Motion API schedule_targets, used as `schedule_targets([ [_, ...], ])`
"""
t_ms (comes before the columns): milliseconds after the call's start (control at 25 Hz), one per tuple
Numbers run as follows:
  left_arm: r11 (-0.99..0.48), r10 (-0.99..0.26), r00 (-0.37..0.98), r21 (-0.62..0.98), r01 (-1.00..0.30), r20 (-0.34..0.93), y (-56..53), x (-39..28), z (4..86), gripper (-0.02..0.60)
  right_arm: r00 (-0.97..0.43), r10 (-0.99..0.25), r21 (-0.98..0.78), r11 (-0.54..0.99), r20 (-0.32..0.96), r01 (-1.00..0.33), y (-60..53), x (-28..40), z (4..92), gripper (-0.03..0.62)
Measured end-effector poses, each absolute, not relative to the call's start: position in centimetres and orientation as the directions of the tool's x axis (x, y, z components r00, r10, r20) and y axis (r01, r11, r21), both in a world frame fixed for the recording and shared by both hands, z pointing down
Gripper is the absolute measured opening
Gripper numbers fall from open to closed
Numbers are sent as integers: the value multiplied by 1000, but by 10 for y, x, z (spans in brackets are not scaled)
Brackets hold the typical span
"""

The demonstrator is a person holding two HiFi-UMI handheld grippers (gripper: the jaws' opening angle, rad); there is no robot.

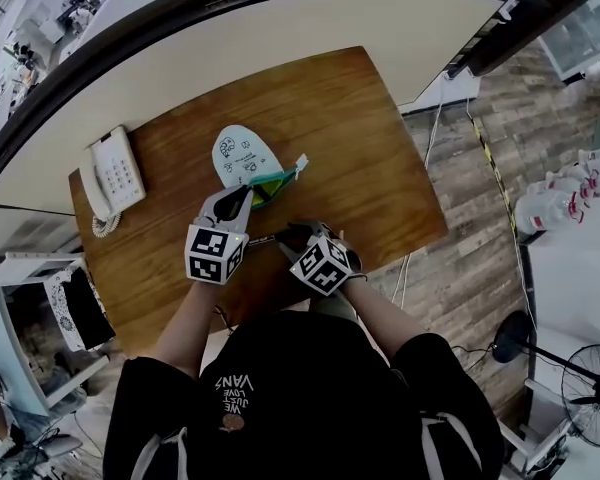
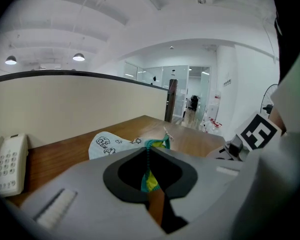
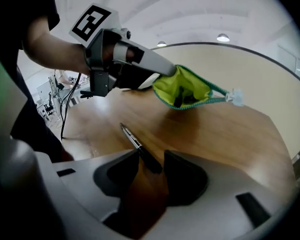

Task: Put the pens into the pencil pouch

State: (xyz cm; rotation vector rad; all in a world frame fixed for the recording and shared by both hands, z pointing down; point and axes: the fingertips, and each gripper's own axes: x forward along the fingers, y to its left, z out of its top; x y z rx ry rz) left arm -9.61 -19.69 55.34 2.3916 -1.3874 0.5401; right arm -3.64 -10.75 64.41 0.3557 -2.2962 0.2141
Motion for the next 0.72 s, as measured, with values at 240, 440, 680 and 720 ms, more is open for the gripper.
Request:
schedule_targets([
  [240, -442, -757, 432, 102, -891, 490, -187, -110, 562, 28, -633, -156, -35, 960, 758, -278, -110, -34, 652, 129],
  [440, -428, -760, 423, 109, -897, 494, -181, -115, 564, 28, -639, -160, -37, 958, 752, -283, -109, -29, 652, 95],
  [680, -433, -754, 432, 120, -893, 495, -178, -119, 566, 28, -648, -192, -98, 919, 737, -383, -102, -13, 648, 69],
  [720, -436, -752, 435, 121, -892, 495, -178, -119, 566, 28, -650, -203, -104, 910, 732, -402, -100, -9, 646, 67],
])
